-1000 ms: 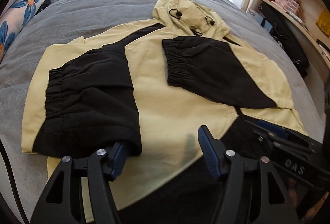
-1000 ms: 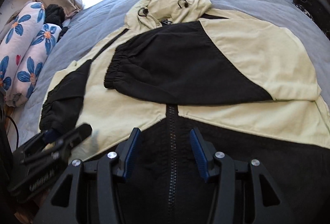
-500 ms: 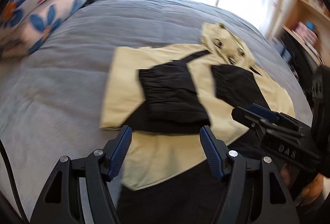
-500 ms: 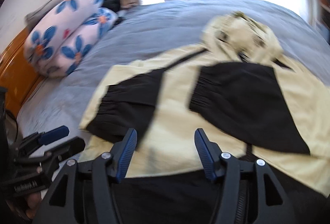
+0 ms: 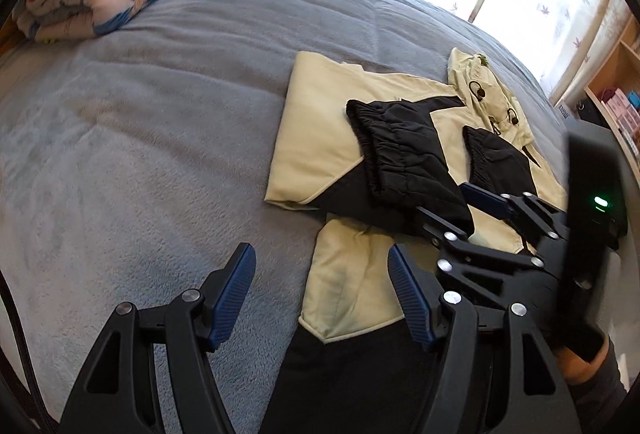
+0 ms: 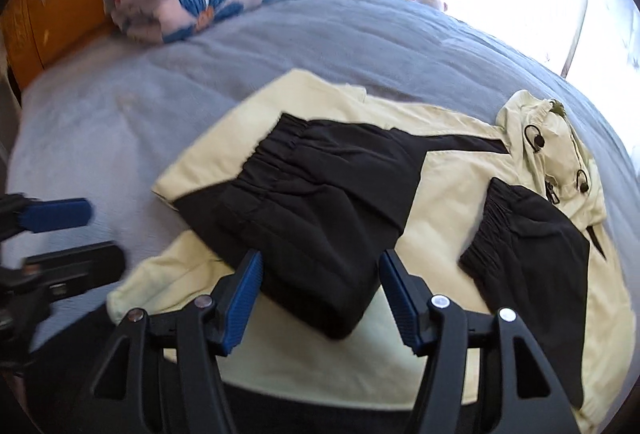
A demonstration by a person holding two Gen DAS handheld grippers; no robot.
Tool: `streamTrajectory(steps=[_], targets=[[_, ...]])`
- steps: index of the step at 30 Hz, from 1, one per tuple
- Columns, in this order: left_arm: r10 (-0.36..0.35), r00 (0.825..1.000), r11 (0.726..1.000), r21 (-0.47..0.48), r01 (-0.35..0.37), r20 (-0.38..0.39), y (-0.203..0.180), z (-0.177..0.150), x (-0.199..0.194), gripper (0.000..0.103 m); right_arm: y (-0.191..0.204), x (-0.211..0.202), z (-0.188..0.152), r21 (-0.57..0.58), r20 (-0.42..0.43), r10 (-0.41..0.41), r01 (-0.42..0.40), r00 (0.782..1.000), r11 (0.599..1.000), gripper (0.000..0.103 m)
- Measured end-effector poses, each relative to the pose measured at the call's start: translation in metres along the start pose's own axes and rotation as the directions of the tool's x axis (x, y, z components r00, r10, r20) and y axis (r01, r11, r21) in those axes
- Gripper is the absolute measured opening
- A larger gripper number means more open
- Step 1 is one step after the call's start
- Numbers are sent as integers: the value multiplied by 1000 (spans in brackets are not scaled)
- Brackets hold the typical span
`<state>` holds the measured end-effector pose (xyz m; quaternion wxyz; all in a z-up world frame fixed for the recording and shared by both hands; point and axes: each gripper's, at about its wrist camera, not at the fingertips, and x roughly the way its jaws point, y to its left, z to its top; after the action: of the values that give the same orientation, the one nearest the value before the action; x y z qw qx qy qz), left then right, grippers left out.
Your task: Fold large clothes
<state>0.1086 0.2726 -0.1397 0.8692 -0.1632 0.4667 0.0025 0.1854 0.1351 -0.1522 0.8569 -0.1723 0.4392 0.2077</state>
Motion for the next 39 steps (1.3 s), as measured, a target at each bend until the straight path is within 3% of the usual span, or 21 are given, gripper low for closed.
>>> streamTrajectory(steps=[1,2,7,10,13,18,20,23,26,30,36,39], targets=[[-5,1000,1000,-6,5,-1,2,0,0,67,-3,2,1,14,-7,17,-17,1000,1000,24],[-8,1000,1000,-10,8,-2,2,-1,-1,67,-7,1,2,33,-7,20,-20,1000,999,10],[-15,1000,1000,-8,15,2,0,0,-3,67,-54,-32,3,240,100,67,-89,993,967,6],[-28,1000,1000,1,28,2,-4,-2,-3,67,-94,-59,-14,407,178,96,-162,979,899,6],[-39,999,999,15,39,-4,-10,-4,-2,67,-132,-72,-47,543,177,58,-147,982,827,6],[-46,999,997,56,48,-23,-25,-8,4,67,-169,-63,-106,638,19,84,-77,996,766,17],[-46,999,996,69,48,-30,-29,-8,7,67,-177,-65,-122,660,-8,94,-66,996,748,36],[-47,998,995,83,50,-35,-36,-7,9,67,-189,-80,-132,683,9,74,-60,997,728,51],[-47,999,994,97,49,-27,-42,-5,7,67,-201,-93,-129,707,55,74,-91,996,702,56],[-48,999,992,116,48,-10,-49,2,4,67,-203,-101,-101,696,75,65,-99,995,711,57],[-64,998,992,112,64,-2,-55,5,1,67,-165,-93,-35,547,62,0,-34,998,837,57],[-59,998,991,117,60,-11,-55,4,4,67,-151,-76,-16,512,43,-2,-20,999,859,57]])
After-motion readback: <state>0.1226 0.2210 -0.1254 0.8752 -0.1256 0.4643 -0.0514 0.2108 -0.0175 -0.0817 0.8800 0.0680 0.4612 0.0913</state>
